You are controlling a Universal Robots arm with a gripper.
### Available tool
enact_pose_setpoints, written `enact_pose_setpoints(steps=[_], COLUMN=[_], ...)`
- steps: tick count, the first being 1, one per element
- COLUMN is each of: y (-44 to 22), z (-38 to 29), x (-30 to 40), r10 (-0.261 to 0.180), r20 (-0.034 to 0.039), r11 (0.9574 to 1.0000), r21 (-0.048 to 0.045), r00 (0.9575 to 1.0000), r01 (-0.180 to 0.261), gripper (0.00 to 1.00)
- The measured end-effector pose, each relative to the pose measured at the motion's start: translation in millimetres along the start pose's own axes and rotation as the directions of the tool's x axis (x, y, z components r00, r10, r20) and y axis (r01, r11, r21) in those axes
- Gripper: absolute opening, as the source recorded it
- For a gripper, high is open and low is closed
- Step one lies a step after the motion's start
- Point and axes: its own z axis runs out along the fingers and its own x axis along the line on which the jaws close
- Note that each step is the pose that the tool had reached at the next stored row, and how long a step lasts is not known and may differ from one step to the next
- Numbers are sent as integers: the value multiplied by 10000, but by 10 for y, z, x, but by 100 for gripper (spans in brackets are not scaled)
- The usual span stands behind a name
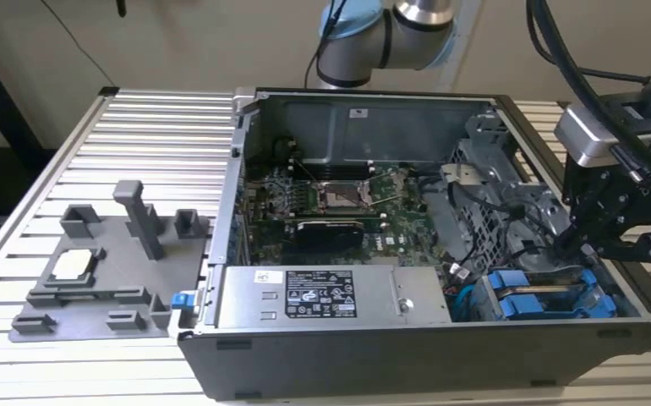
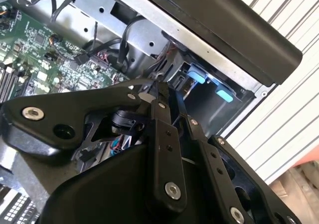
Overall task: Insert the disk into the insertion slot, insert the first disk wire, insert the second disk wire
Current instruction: 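Insert the first disk wire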
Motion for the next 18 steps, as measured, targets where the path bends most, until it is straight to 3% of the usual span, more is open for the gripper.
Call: enact_pose_setpoints(steps=[5,18], y=[2,8], z=[36,79], x=[19,71], r10=[-6,20], r20=[-3,-2], r11=[10000,9999], r21=[95,101], r00=[10000,10000], r01=[6,-20], gripper=[19,19])
